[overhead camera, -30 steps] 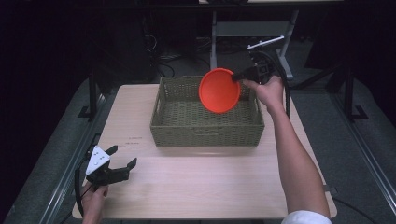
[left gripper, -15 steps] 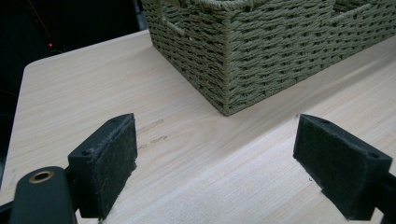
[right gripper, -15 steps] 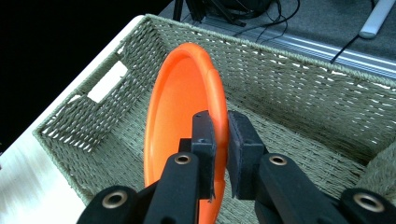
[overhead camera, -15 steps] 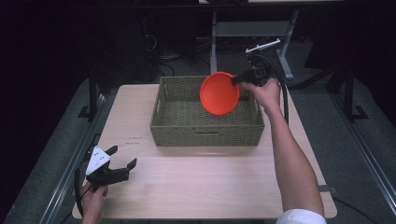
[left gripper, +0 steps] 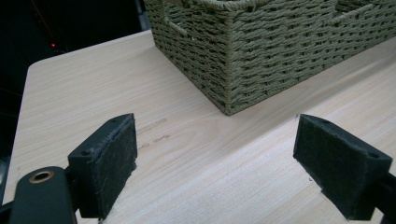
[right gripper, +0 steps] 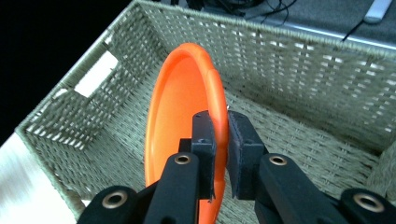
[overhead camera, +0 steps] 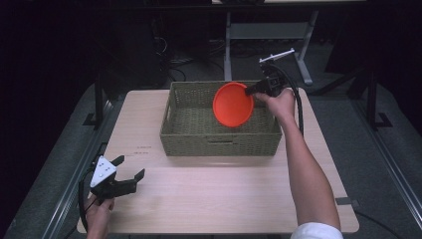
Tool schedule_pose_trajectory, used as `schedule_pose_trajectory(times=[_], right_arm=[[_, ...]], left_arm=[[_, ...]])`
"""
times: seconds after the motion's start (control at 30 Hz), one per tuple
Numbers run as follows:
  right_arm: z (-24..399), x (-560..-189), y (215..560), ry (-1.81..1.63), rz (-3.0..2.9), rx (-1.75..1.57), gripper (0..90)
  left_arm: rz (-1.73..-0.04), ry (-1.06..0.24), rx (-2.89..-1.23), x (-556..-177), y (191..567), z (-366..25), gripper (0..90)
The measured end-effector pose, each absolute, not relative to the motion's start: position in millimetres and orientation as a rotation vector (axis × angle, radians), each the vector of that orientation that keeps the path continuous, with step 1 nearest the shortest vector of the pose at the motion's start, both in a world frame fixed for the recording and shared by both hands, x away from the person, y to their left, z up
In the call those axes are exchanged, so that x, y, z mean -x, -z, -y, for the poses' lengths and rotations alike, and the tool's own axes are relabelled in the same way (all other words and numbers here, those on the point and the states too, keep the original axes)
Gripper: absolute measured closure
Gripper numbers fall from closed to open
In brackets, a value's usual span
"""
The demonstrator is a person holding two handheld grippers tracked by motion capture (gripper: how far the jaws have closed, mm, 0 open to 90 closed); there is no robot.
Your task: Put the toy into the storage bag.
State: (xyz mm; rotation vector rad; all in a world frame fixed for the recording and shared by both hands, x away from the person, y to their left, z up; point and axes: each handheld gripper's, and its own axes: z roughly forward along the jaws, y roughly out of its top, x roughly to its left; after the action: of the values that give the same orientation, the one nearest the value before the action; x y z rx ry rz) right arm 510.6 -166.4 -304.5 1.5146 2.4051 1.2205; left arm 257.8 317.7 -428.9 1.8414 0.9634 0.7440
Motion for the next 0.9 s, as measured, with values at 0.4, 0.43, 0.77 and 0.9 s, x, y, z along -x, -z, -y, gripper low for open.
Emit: schedule_pose_trajectory(times=[0.4, 0.43, 0.77, 0.9], right_arm=[[166.5, -511.9, 322.1, -1.184, -2.418, -1.561, 81.8], [166.9, -512.3, 323.6, -1.181, -2.42, -1.56, 81.8], [164.0, -513.6, 329.2, -1.168, -2.435, -1.573, 81.7], [161.2, -514.8, 332.6, -1.146, -2.445, -1.573, 81.7]], left_arm=[[-0.965, -0.746, -1.844, -257.5, 428.6, -317.8, 13.0], [-0.965, -0.746, -1.845, -257.4, 428.6, -317.7, 13.0], [-0.966, -0.748, -1.845, -257.1, 428.4, -317.8, 13.0], [-0.967, -0.746, -1.841, -257.1, 428.3, -318.1, 13.0]])
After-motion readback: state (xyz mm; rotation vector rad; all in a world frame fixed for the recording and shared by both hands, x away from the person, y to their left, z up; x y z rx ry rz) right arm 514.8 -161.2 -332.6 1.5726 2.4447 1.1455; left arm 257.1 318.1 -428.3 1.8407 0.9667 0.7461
